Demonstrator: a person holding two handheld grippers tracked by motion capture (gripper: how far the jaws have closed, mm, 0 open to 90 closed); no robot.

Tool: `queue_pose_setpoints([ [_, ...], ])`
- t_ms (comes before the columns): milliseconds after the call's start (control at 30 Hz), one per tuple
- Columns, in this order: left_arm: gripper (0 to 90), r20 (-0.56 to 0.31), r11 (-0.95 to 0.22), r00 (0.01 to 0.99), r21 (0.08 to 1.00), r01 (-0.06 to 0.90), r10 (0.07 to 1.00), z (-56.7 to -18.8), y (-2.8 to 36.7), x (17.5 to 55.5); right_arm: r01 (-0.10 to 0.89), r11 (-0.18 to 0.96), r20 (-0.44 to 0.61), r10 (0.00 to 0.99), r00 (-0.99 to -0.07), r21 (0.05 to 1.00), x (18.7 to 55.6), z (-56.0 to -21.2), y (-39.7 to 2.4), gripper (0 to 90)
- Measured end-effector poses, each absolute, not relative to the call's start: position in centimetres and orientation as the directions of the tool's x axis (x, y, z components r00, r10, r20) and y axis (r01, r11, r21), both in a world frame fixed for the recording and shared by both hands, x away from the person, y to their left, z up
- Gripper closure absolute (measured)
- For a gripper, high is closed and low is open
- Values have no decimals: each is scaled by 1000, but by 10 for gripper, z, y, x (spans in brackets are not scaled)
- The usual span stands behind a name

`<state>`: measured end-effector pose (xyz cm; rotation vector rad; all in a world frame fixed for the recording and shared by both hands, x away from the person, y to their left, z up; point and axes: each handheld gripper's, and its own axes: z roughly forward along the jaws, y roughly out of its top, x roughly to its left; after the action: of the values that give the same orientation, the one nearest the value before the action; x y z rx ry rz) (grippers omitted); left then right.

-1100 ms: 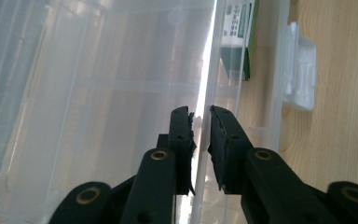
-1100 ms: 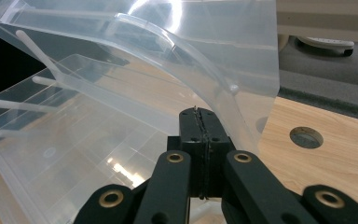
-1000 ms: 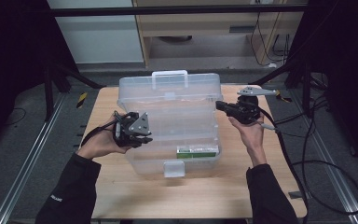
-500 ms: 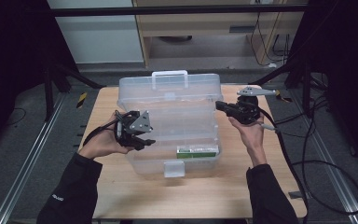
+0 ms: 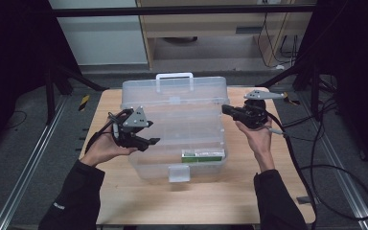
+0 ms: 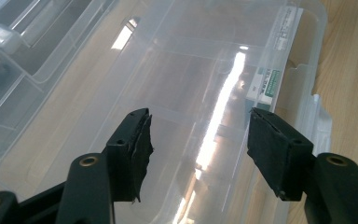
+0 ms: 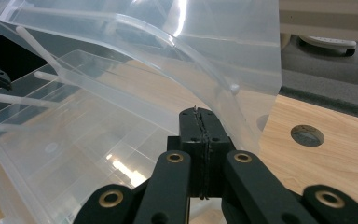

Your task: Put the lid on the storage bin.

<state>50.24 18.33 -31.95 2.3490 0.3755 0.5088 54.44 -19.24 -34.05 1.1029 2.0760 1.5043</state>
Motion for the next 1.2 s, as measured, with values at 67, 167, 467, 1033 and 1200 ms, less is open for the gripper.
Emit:
queue_pose_setpoints([
  [67,389,253,-706,877,696,127,408,-319,185,500,384,134,157,754,-637,914,544,-341,-193,900],
  [167,388,245,-686,870,715,135,427,-318,187,496,384,134,156,755,-637,914,543,-341,-193,900],
  [467,380,200,-596,818,777,203,540,-320,204,494,384,134,161,748,-644,914,539,-343,-195,900],
  [1033,390,104,-390,654,868,308,749,-331,254,485,389,145,165,733,-660,910,529,-350,-197,891],
  [1200,394,86,-359,626,876,324,775,-339,261,485,388,155,160,730,-665,908,526,-352,-196,895],
])
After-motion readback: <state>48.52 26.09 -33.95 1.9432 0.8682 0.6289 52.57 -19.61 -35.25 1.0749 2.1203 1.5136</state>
